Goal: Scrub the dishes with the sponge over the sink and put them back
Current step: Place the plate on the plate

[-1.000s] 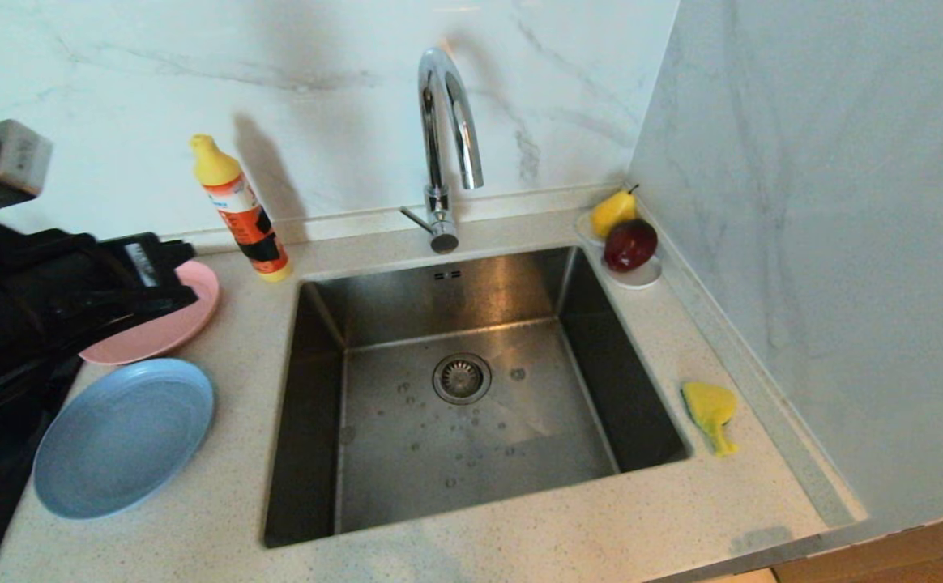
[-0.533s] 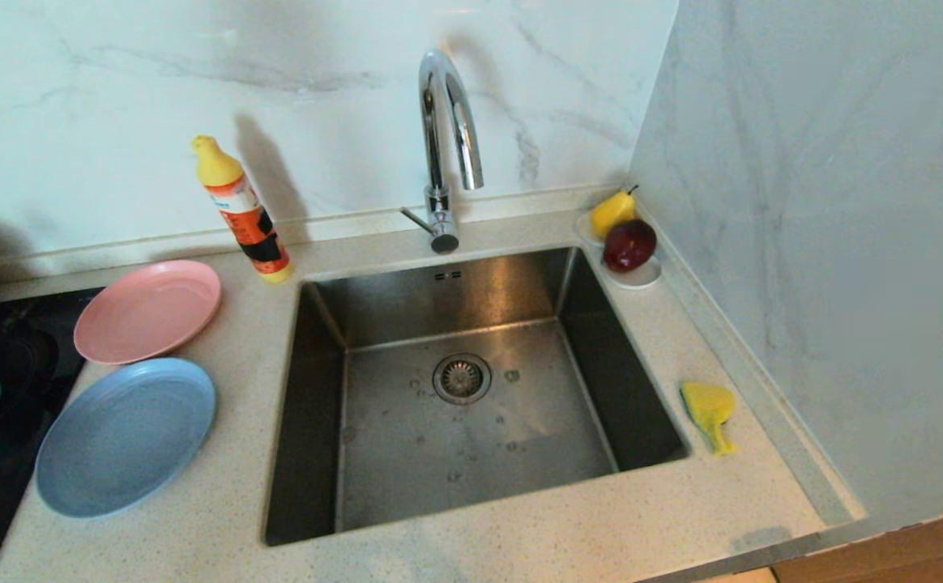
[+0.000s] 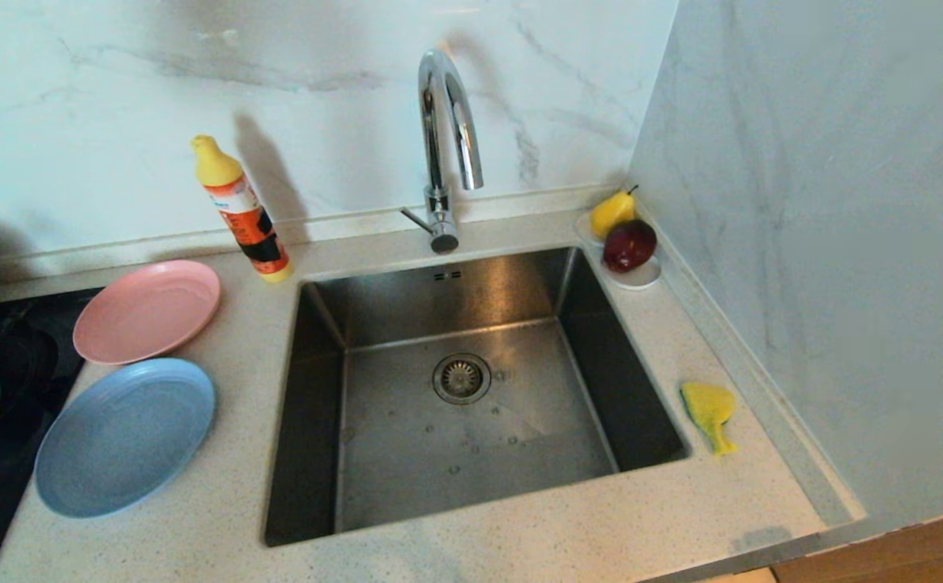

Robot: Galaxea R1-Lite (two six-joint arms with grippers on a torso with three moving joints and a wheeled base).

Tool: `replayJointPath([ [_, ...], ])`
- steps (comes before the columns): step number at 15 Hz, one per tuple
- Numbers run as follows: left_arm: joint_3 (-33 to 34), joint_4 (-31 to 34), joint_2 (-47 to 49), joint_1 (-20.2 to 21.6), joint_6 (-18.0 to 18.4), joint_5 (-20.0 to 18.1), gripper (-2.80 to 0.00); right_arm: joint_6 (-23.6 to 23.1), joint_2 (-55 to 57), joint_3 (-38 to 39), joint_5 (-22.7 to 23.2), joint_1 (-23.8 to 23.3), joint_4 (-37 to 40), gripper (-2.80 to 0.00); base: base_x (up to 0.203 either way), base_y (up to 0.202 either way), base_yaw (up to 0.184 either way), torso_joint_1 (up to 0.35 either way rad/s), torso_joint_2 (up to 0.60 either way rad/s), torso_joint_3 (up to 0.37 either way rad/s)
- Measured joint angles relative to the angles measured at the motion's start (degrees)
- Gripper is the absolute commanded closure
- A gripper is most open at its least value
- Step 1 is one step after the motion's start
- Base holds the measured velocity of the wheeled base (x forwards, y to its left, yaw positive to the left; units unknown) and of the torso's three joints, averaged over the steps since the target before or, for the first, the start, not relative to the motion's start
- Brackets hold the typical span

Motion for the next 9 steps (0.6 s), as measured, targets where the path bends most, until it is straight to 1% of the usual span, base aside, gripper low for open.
replayJointPath([
  [2,0.3,0.3,2.8,6.8,-2.2,-6.5,0.00,0.0,0.0,0.0,0.0,0.0,0.0,0.00,0.000,0.000,0.000,0.000,0.00,0.000],
  [4,0.6,1.1,7.0,13.0,-4.9,-14.1,0.00,0.0,0.0,0.0,0.0,0.0,0.0,0.00,0.000,0.000,0.000,0.000,0.00,0.000],
  [7,0.4,2.2,13.9,19.0,-8.1,-22.3,0.00,0.0,0.0,0.0,0.0,0.0,0.0,0.00,0.000,0.000,0.000,0.000,0.00,0.000],
  [9,-0.2,2.2,18.5,21.5,-9.2,-25.5,0.00,0.0,0.0,0.0,0.0,0.0,0.0,0.00,0.000,0.000,0.000,0.000,0.00,0.000],
])
